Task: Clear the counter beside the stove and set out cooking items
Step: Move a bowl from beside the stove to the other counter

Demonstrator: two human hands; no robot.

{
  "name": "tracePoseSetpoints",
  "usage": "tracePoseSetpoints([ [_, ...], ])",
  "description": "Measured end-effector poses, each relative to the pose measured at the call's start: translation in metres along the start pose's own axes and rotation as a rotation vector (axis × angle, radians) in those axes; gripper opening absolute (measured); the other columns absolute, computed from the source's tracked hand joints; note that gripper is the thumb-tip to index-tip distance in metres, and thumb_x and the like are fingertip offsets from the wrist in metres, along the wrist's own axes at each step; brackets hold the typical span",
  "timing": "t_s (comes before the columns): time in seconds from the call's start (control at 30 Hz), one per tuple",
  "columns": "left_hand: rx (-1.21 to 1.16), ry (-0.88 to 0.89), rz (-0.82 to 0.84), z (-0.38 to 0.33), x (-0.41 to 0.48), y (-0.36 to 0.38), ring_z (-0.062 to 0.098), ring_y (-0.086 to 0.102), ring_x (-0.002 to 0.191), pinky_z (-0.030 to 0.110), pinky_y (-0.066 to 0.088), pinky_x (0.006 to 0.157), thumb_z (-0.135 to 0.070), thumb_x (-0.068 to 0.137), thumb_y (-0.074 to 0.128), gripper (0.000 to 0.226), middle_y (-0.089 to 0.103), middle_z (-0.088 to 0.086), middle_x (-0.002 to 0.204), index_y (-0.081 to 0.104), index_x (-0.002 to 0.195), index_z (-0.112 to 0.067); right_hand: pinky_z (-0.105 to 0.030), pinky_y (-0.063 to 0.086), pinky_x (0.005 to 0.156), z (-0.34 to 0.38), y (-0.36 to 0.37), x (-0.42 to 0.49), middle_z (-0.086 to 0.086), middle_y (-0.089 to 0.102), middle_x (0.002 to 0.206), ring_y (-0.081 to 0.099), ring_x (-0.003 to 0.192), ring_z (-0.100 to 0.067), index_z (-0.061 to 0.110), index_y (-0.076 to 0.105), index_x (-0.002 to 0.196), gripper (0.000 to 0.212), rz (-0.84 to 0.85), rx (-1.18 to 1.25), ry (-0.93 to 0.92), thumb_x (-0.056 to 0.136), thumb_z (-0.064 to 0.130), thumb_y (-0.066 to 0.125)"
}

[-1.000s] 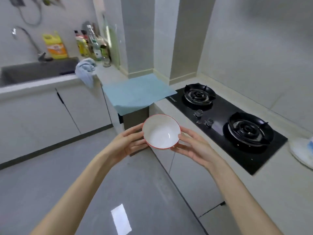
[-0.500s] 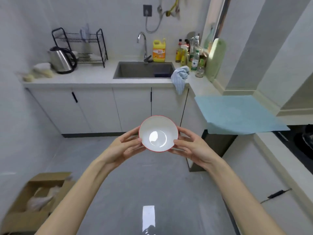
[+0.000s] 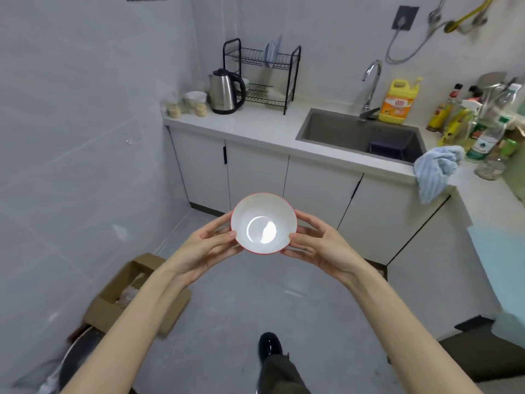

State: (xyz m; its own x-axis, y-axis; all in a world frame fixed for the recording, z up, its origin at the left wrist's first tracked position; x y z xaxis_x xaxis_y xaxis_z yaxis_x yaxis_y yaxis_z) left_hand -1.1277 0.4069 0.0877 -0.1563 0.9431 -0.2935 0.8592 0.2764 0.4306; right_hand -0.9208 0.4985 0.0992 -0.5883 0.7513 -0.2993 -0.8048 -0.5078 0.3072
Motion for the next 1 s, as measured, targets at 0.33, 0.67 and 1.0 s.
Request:
tracePoseSetpoints([
  [0.33, -0.044, 0.078, -0.173, -0.08, 0.149, -0.046, 0.022, 0.069, 0.101, 0.029, 0.059, 0.076, 0.003, 0.082, 0.061, 0.04, 0.07, 0.009, 0.113, 0.063, 0.115, -0.019, -0.044, 0.057, 0.084, 0.069, 0.007, 0.2, -0.009, 0.07, 0.105, 0.067, 0.09, -0.031, 0.012, 0.054, 0.13, 0.051, 0.158, -0.04, 0.052, 0.085, -0.01, 0.062],
  [0.67, -0.098, 0.09, -0.28, -0.145, 0.278, -0.107, 0.022, 0.07, 0.099, 0.029, 0.059, 0.073, 0.004, 0.086, 0.06, 0.039, 0.07, 0.006, 0.114, 0.061, 0.118, -0.018, -0.042, 0.059, 0.08, 0.113, 0.036, 0.37, -0.005, 0.072, 0.099, 0.07, 0.088, -0.026, 0.015, 0.056, 0.126, 0.048, 0.217, -0.115, 0.103, 0.086, -0.01, 0.06],
  [1.0, -0.076, 0.031, -0.22, -0.22, 0.443, -0.182, 0.026, 0.068, 0.104, 0.032, 0.059, 0.08, 0.005, 0.086, 0.061, 0.047, 0.068, 0.007, 0.12, 0.055, 0.126, -0.016, -0.044, 0.059, 0.079, 0.146, 0.062, 0.549, -0.015, 0.069, 0.111, 0.07, 0.086, -0.028, 0.014, 0.056, 0.125, 0.05, 0.066, -0.143, 0.095, 0.083, -0.012, 0.057],
])
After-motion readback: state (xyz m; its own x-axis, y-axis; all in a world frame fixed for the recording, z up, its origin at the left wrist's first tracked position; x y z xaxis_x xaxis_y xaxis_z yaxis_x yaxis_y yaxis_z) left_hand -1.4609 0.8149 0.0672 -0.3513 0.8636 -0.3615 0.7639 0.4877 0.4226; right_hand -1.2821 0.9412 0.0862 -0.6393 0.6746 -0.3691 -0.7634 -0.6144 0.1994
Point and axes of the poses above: each hand's wrist, its own x-axis towards the middle knuckle, its own y-axis out of the palm, z = x × y, the point moved 4 cm from there along x, towards the middle knuckle
